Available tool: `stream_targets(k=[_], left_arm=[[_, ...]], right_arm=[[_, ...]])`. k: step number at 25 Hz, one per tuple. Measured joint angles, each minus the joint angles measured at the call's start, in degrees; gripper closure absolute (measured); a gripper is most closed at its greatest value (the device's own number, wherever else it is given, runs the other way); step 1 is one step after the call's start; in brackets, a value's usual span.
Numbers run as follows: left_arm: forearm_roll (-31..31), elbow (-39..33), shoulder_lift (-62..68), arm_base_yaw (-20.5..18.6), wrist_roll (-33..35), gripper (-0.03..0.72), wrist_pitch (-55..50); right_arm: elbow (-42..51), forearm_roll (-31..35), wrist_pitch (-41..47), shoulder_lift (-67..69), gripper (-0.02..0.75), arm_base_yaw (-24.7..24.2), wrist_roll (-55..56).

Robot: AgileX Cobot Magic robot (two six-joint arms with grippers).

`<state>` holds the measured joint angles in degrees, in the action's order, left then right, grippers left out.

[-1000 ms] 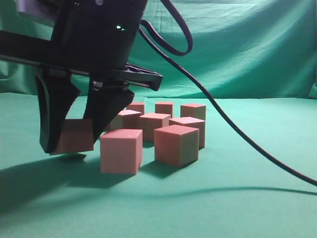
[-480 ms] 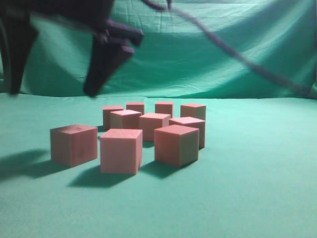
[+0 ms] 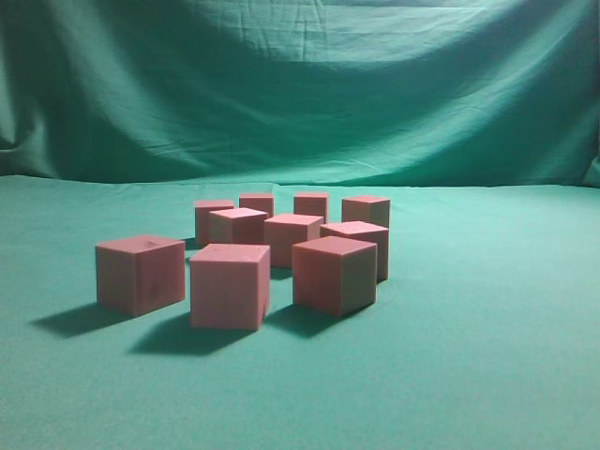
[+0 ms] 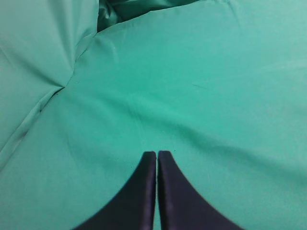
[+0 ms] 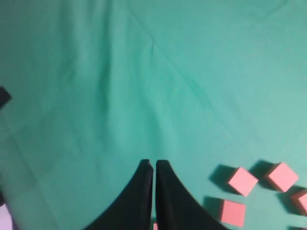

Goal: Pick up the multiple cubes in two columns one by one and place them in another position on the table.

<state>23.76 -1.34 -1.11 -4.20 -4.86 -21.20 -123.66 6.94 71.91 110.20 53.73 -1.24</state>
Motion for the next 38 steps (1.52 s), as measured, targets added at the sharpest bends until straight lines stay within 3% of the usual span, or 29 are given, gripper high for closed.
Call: stream_targets(k=[12, 20, 31, 38], left_arm=[[0.00, 0.00, 0.00, 0.00, 0.00, 0.688, 0.00], [0.00, 0.00, 0.00, 0.00, 0.00, 0.688, 0.00], [0.00, 0.00, 0.00, 0.00, 0.00, 0.688, 0.00], [0.00, 0.00, 0.00, 0.00, 0.00, 0.688, 0.00]], right_arm=[[2.89, 0.01, 1.70, -22.03, 0.738, 0.00, -6.11], [21.99, 6.26, 0.94, -39.45, 0.738, 0.00, -10.12], [48.57, 14.01, -14.45, -66.69, 0.738, 0.00, -20.43], [59.23, 14.59, -15.85, -77.82, 0.738, 0.00, -22.95]])
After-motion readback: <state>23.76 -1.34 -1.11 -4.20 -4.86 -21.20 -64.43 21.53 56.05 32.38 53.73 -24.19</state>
